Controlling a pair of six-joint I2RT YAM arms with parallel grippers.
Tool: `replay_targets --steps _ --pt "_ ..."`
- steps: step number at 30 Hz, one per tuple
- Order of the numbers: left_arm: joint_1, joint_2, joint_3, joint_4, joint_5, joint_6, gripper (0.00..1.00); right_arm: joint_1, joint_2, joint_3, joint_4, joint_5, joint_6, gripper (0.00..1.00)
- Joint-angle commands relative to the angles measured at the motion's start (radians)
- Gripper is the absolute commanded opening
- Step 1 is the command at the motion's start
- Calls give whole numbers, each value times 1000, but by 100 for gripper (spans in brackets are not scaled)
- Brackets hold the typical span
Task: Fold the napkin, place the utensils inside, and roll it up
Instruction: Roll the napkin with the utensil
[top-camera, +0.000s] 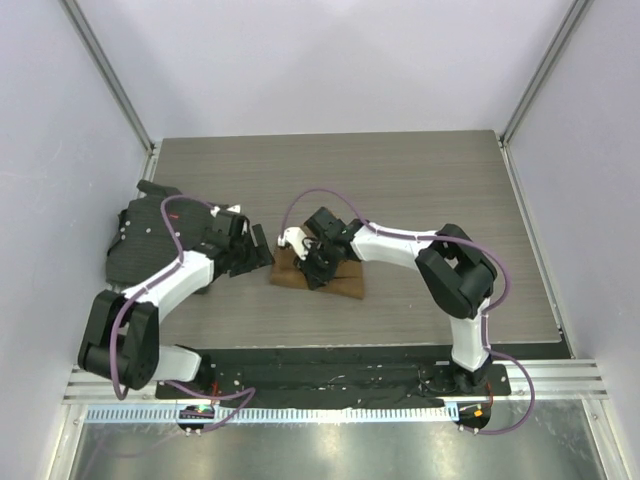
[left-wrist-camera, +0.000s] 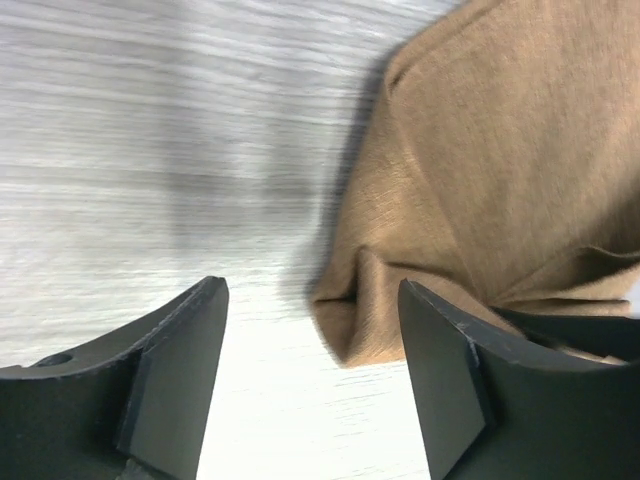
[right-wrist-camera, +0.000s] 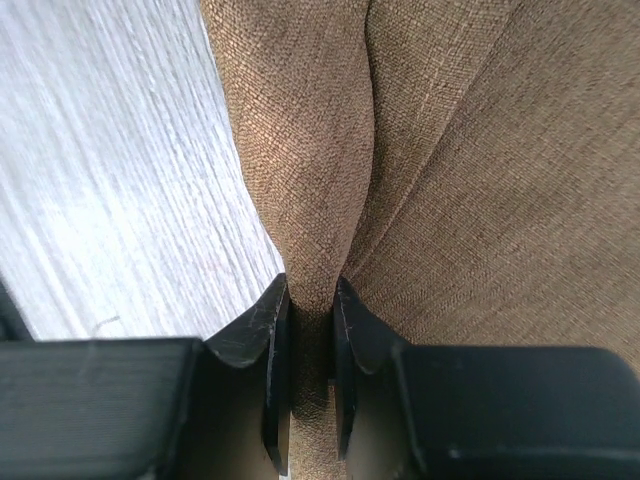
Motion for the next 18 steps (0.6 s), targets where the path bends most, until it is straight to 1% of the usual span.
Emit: replay_targets --steps 1,3,4,7,10,11,14,18 --pt "2 -85 -61 -20 -96 -11 74 -47 57 61 -142 -213 42 14" --pt "2 -143 -91 26 -66 -12 75 -65 95 92 -172 -274 51 14" --pt "2 -166 -119 45 -59 -11 75 -84 107 127 -206 -334 56 14" --pt "2 -241 -188 140 31 1 76 -124 170 208 -289 -441 62 14" --pt "2 -278 -228 217 77 8 76 -154 242 279 -352 -532 68 14" --pt "2 -281 -245 230 85 9 76 -174 258 293 -361 -584 72 15" --pt "2 -265 -266 286 102 11 76 -199 321 340 -392 -633 100 15" --pt "2 -219 -269 350 100 17 73 -211 382 385 -424 -661 100 15"
